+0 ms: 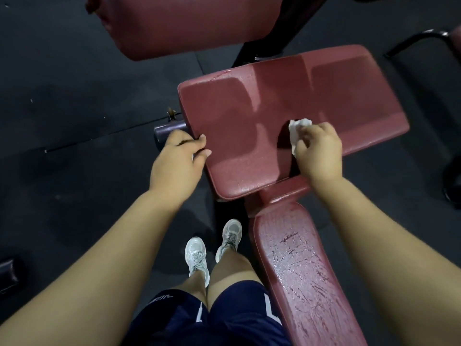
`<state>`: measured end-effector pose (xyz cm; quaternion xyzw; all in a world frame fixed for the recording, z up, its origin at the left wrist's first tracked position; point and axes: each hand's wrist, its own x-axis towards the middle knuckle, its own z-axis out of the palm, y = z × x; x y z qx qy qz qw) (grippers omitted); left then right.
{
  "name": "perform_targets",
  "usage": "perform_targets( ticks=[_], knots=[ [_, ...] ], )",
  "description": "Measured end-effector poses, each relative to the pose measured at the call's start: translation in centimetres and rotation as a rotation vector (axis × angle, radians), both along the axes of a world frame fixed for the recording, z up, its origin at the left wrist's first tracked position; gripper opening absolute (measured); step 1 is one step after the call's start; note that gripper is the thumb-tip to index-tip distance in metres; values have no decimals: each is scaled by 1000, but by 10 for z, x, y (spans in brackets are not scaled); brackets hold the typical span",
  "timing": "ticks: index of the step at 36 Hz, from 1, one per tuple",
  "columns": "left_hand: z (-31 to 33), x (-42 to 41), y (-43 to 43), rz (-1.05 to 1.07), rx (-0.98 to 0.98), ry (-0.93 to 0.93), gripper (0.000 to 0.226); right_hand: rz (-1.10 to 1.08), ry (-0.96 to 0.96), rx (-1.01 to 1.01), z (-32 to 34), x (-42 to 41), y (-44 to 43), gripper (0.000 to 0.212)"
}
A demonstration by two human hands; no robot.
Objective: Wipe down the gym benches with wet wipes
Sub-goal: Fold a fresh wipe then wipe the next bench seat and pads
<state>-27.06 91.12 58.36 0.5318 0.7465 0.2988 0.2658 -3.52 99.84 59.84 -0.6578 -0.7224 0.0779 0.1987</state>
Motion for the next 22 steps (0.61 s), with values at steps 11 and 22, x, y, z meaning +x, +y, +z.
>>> perform_targets(
  ticks=[11, 22],
  knots=[
    [1, 4, 1, -51, -6, 102, 28, 679, 65, -101, -8, -34, -80, 29],
    [14, 14, 15, -103, 68, 57, 21, -149, 13, 34, -3, -4, -37, 21]
  ],
)
